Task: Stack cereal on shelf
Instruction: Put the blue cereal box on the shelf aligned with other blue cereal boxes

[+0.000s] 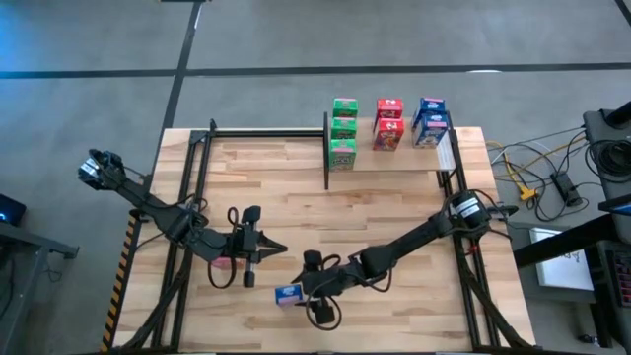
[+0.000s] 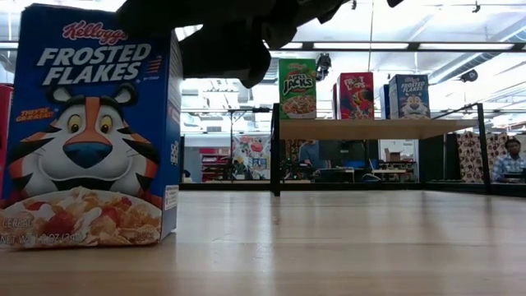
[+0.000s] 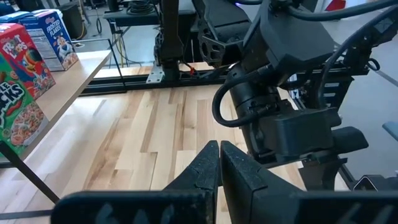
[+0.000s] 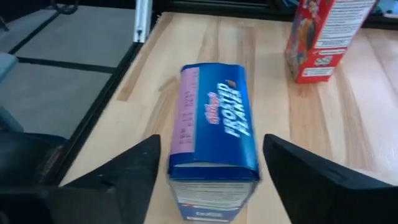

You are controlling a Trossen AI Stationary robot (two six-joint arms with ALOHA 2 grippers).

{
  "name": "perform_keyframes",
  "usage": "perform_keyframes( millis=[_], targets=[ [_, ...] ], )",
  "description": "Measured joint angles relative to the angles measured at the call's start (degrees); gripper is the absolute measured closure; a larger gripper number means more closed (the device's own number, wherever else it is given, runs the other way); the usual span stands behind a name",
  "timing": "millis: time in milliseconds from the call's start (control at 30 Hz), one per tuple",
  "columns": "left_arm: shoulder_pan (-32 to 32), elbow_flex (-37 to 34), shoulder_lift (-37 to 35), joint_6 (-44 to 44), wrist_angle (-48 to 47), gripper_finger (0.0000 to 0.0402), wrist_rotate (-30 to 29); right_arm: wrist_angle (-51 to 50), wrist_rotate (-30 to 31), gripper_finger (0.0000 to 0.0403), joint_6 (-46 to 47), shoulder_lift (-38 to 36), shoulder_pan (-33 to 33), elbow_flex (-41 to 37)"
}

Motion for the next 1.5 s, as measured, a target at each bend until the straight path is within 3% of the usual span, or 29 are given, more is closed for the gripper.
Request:
perform_keyframes(
  millis=[400, 700, 1133, 1500],
  targets=[
    [0.00, 0.00, 0.00, 0.01, -0.02, 0.0401, 0.02, -0.04, -0.34, 0.0231, -0.04, -0.04, -0.15, 0.00],
    [0.00, 0.00, 0.00, 0.01, 0.00, 0.0401, -0.61, -1.75, -2.36, 0.0245, -1.48, -2.09, -0.37, -0.04],
    [0.02, 0.46, -0.08, 4.29, 1.28, 0.0401, -2.85, -36.40, -2.02, 0.0249, -5.12, -28.95, -2.39, -0.97],
    [0.02, 0.46, -0.07, 8.76, 3.18, 0.0401, -2.93, -57.27, 15.12, 0.0247, -1.62, -55.26, -7.28, -5.68]
  ],
)
